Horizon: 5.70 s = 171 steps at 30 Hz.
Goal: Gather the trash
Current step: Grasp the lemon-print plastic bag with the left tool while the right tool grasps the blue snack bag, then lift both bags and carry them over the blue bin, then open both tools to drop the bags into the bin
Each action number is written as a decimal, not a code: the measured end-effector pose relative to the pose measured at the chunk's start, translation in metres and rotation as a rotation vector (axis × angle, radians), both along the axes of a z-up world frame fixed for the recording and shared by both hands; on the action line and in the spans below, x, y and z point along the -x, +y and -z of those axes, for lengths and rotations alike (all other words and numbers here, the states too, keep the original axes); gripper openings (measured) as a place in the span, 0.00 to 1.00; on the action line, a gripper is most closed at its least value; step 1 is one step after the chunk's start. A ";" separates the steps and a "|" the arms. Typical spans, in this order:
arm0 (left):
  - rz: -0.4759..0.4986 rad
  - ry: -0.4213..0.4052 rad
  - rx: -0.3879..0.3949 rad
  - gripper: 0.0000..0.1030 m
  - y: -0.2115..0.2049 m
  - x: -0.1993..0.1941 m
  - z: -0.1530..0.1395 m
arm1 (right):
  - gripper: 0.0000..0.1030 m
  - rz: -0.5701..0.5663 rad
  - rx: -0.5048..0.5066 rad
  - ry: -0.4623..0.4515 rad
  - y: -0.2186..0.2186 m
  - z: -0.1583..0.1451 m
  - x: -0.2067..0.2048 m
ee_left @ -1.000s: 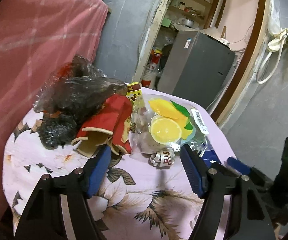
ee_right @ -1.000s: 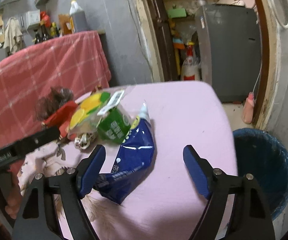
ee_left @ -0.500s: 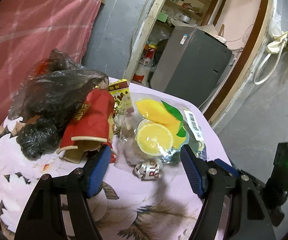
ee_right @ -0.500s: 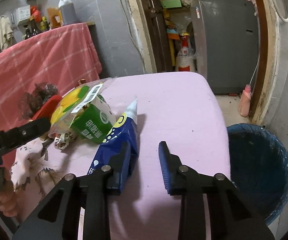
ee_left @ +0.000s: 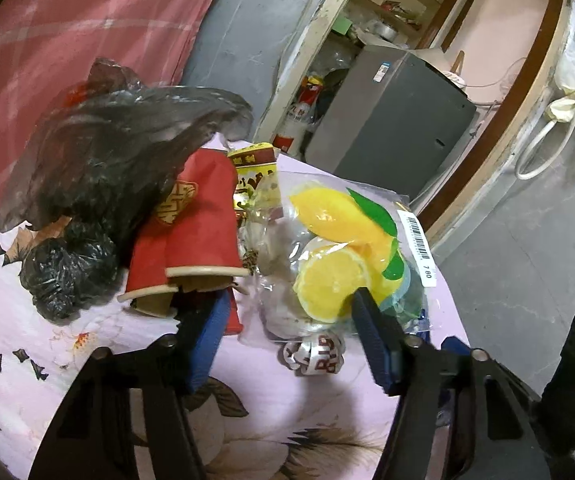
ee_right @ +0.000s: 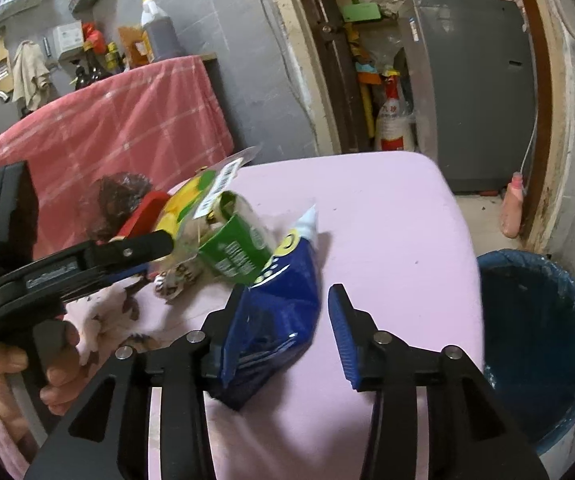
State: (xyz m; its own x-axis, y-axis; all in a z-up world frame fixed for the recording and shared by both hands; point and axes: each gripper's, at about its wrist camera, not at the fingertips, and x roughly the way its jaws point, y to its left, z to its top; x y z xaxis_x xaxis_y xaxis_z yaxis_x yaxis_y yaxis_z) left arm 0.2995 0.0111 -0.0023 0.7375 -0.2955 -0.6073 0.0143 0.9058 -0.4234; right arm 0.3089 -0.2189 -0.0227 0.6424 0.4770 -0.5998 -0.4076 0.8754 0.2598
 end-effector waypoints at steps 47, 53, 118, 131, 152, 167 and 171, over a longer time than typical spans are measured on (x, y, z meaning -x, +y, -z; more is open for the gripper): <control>0.011 -0.104 0.067 0.04 -0.005 0.034 -0.021 | 0.06 0.046 -0.046 -0.030 -0.004 0.007 0.022; 0.027 -0.149 0.031 0.04 -0.011 0.058 -0.023 | 0.05 0.057 -0.057 -0.038 -0.007 0.004 0.024; 0.004 -0.192 0.000 0.07 0.011 0.103 -0.029 | 0.03 0.083 -0.021 -0.123 -0.021 -0.010 0.034; 0.080 -0.255 -0.075 0.06 -0.052 0.085 -0.030 | 0.03 0.162 -0.027 -0.216 -0.043 -0.028 0.041; 0.242 -0.239 -0.101 0.06 -0.237 0.009 -0.011 | 0.03 0.465 0.097 -0.341 -0.177 -0.044 0.035; 0.304 -0.030 -0.167 0.06 -0.282 -0.035 0.039 | 0.03 0.486 0.092 -0.129 -0.215 0.011 0.013; 0.316 -0.035 -0.168 0.09 -0.282 -0.039 0.040 | 0.04 0.480 0.087 -0.114 -0.218 0.014 0.012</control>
